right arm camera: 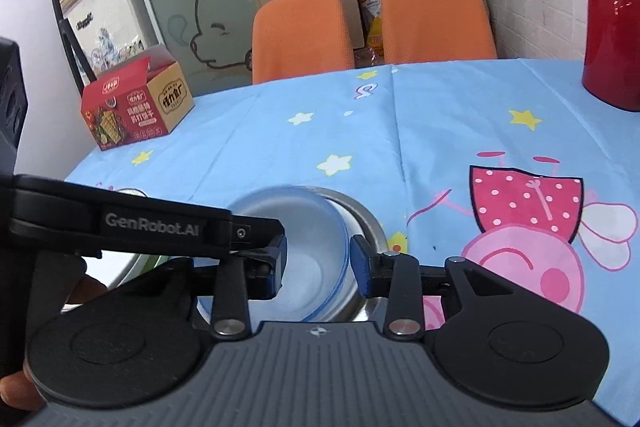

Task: Organize plates and bowls
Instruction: 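Lower the blue bowl into the white bowl and open both grippers, then move both grippers to the steel bowl rim of the stack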

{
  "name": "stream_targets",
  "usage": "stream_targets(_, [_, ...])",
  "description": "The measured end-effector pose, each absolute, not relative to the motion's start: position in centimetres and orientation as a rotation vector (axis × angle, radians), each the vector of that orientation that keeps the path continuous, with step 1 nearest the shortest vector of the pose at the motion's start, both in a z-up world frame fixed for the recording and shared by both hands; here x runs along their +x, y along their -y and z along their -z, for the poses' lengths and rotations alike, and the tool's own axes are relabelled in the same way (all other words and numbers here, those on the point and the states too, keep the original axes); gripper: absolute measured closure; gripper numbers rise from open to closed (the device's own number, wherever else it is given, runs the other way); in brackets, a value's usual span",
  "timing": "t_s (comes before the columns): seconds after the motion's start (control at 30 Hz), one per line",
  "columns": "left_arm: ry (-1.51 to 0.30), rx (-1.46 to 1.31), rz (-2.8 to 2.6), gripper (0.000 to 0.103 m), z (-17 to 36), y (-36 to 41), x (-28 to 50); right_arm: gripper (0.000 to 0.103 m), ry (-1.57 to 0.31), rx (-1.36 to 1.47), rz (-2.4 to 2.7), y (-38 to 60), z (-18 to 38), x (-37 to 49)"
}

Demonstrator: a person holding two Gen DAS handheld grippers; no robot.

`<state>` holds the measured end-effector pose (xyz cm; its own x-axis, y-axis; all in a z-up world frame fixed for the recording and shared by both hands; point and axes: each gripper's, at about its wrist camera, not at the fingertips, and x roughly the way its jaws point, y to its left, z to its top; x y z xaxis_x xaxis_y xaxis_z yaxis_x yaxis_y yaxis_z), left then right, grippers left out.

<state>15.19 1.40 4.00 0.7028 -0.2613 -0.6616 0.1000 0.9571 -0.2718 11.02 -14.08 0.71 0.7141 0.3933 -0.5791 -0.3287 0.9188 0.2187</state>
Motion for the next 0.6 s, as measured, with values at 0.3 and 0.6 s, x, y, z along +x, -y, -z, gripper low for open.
stream_targets(0.3, [-0.564, -0.205, 0.037, 0.027, -5.1, -2.1, 11.2, 0.000, -0.469, 0.168, -0.308, 15.5, -0.4, 6.4])
stream_targets(0.6, [-0.653, -0.172, 0.026, 0.027, -2.4, -2.2, 13.6, 0.000, -0.514, 0.176, -0.284, 15.7, 1.2, 8.0])
